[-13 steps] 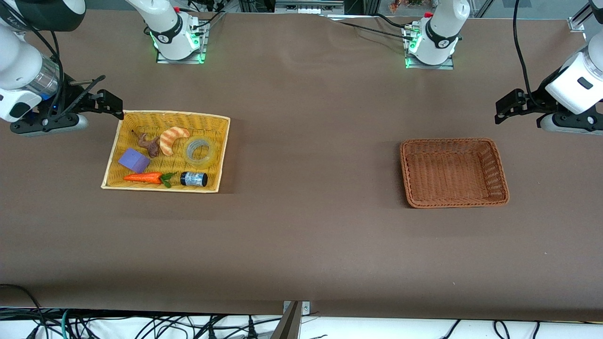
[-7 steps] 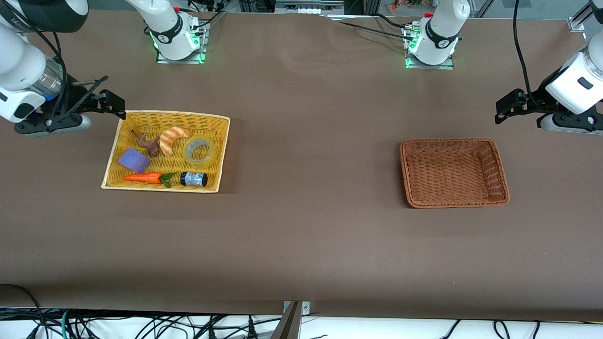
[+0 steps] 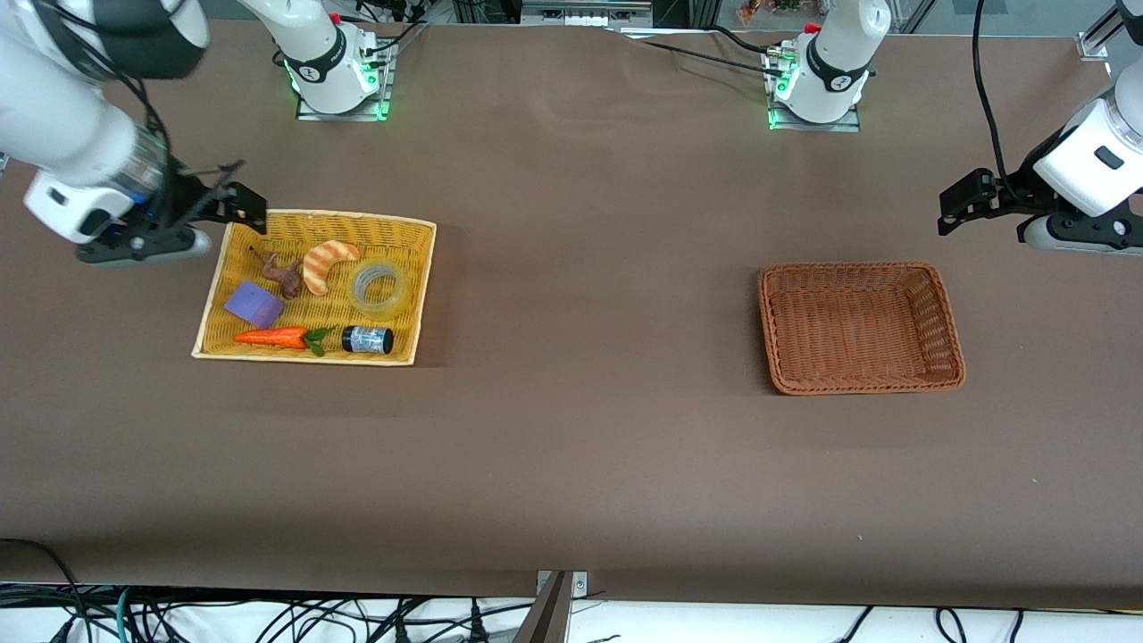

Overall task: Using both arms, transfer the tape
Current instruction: 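Lower the right gripper into the yellow tray and grasp the tape roll, then lift the tape roll and carry it toward the table middle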

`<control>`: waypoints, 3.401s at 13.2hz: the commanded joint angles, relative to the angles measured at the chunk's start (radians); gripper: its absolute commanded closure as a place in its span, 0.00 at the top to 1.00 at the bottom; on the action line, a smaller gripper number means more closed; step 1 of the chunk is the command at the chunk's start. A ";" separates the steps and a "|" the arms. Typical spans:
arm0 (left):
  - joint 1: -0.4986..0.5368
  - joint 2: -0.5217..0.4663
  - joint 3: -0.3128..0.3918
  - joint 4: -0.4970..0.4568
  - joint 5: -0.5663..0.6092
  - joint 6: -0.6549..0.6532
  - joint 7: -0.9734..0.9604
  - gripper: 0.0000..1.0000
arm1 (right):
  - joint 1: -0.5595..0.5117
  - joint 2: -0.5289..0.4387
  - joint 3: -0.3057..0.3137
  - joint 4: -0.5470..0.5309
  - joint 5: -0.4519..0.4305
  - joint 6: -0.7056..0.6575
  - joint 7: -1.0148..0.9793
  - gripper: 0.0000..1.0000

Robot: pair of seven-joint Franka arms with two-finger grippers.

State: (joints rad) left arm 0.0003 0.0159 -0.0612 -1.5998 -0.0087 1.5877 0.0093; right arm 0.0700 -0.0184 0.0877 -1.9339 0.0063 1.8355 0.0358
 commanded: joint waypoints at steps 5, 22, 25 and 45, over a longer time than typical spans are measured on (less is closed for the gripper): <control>0.003 0.012 -0.003 0.032 0.010 -0.025 0.023 1.00 | -0.006 0.086 0.040 -0.359 -0.008 0.443 0.058 1.00; 0.006 0.012 -0.003 0.032 0.010 -0.025 0.023 1.00 | -0.003 0.272 0.061 -0.276 0.006 0.513 0.145 0.00; 0.006 0.012 -0.003 0.032 0.010 -0.025 0.023 1.00 | -0.003 0.256 0.114 -0.108 0.009 0.274 0.202 0.00; -0.002 0.024 -0.003 0.031 0.009 -0.026 0.017 1.00 | 0.597 0.810 0.156 0.490 -0.080 0.438 1.254 0.41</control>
State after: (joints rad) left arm -0.0005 0.0270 -0.0615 -1.5982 -0.0086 1.5843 0.0117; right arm 0.6709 0.7952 0.2419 -1.4716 -0.0624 2.2866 1.2734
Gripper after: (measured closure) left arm 0.000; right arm 0.775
